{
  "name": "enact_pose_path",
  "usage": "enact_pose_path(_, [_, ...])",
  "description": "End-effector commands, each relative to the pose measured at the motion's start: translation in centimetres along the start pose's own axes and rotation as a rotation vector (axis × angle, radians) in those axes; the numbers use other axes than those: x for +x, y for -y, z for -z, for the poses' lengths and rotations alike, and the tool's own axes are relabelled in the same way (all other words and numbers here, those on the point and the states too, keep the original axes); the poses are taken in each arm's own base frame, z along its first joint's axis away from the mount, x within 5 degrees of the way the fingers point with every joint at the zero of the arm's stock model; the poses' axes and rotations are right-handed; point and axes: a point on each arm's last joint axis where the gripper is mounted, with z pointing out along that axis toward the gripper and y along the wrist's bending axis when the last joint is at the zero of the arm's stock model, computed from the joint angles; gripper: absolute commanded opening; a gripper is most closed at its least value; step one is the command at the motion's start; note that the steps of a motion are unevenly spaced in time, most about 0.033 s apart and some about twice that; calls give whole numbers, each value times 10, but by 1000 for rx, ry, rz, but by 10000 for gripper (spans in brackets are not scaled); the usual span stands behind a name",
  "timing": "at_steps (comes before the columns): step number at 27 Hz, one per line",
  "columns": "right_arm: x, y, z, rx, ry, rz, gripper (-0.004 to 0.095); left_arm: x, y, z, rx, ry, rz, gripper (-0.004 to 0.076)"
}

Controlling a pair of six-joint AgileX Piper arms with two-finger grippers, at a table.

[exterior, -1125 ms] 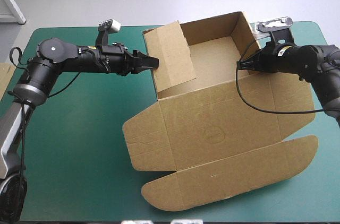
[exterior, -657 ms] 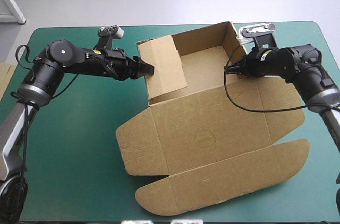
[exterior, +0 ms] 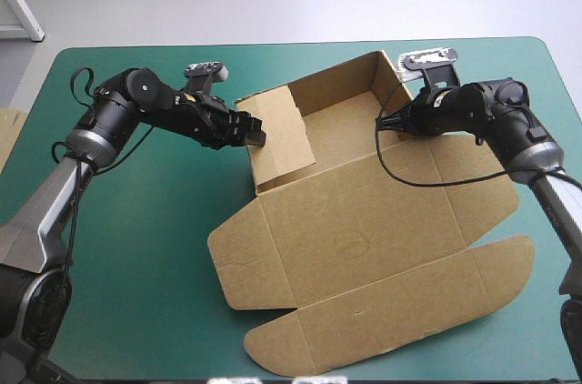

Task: Fold the box

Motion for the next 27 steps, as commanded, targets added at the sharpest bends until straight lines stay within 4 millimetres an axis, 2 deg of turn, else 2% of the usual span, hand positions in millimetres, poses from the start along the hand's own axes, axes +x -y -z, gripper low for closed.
enact_pose_path(1, [-18,-15,20,-122,151,-138,2,-6,12,9,35,60,8,385])
enact_pose_path(9, [-15,-15,-13,-144,86,-179,2,-7,-1,-10,2,8,33,385])
enact_pose_path(17, [-14,-14,-27,-153,78,-207,2,-5,-13,-18,-76,-32,69,385])
enact_pose_path(27, [-11,-13,-42,-155,55,-232,1,-2,-18,-23,-95,-76,106,385])
